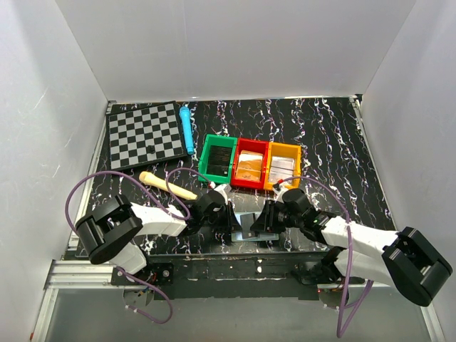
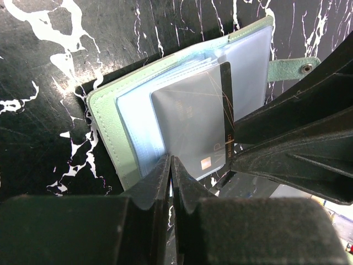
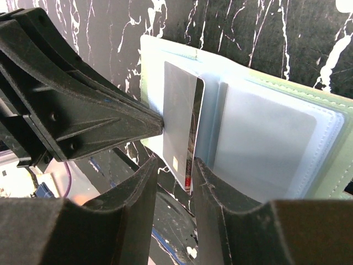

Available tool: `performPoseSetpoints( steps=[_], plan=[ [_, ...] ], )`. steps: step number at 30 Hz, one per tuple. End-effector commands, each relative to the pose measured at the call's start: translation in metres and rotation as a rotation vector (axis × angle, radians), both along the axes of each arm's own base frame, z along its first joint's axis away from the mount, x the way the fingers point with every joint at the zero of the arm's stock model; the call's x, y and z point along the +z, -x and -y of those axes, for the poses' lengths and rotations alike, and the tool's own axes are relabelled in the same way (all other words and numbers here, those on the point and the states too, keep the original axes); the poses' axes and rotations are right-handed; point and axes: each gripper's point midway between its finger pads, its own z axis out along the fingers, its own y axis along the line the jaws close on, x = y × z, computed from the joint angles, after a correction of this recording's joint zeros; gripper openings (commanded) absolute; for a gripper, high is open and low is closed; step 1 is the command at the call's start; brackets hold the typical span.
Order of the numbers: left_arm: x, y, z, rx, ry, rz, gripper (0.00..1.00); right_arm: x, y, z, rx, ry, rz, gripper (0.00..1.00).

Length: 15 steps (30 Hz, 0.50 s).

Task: Take the credit cards out of the card holder
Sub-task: Remove the credit card from the card holder.

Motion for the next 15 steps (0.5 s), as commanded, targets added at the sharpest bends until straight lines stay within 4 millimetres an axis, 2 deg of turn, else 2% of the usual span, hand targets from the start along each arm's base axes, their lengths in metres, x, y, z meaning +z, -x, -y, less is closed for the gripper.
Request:
performPoseSetpoints(
  steps=[1, 15],
  plan=[
    [-0.0346, 0.0091, -0.027, 0.019, -0.118, -0.054, 0.04, 0.0232, -0.005, -0.011, 0.015, -0.094, 0.055, 0.39],
    [-0.041, 0.0101, -0.0273, 0.01, -0.099, -0.078, 0.03, 0.0303, -0.0031, -0.0184, 0.052, -0.139, 0.06, 0.35]
  ],
)
